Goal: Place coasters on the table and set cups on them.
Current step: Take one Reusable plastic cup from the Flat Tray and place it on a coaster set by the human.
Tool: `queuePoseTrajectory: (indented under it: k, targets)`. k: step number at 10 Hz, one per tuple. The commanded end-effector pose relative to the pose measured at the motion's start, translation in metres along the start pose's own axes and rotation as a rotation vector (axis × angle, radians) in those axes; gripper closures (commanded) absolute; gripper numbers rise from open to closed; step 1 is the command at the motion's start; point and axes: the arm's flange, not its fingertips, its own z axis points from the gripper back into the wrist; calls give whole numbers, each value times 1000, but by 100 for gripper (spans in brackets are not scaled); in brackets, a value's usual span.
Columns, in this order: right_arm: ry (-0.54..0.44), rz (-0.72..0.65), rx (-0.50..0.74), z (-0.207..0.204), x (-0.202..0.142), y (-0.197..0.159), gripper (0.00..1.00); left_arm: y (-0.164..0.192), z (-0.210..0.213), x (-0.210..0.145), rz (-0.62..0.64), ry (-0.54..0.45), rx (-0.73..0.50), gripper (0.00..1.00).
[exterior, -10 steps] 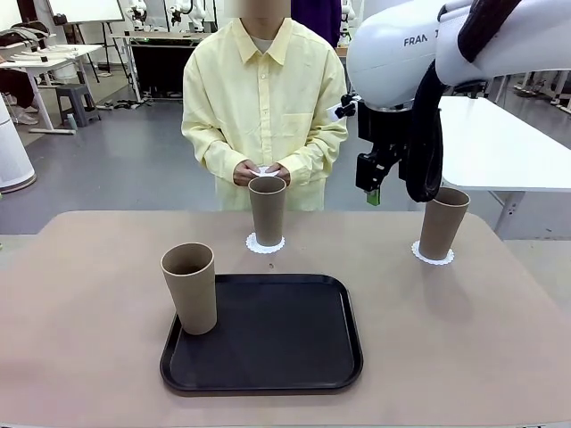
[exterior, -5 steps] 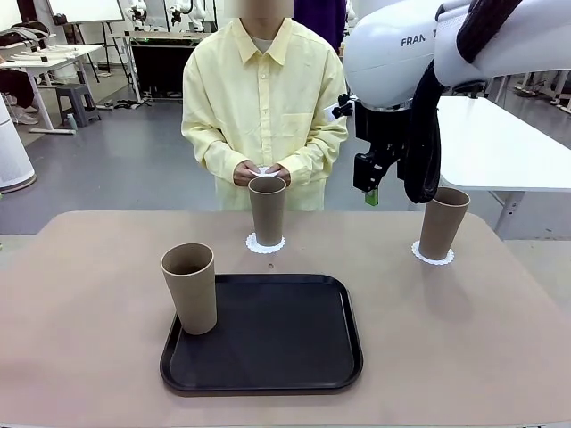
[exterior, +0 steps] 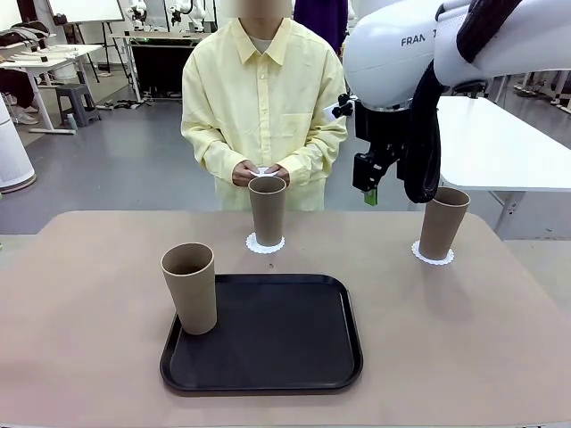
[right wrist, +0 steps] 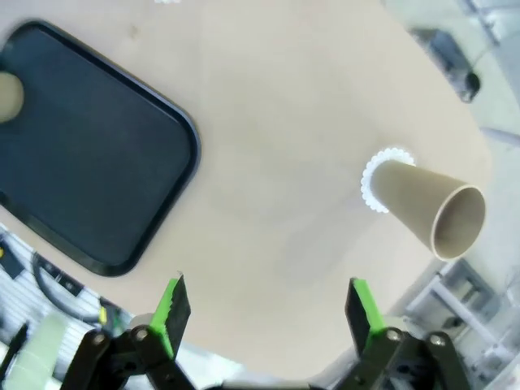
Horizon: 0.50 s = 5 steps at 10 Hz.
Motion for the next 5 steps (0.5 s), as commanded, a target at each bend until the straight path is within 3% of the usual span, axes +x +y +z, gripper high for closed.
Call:
queuePoseTrajectory:
  k: [1,3,5]
  targets:
    - [-233,-204,303,5,-80,-67,0,0,1,-1,-9,-2,-9,0]
    - [-389,-350,554,-2,-137,-137,0,0,1,-1,-9,-2,-9,0]
    - [-472,-350,838,-14,-184,-185,0,0,1,-1,-9,-2,-9,0]
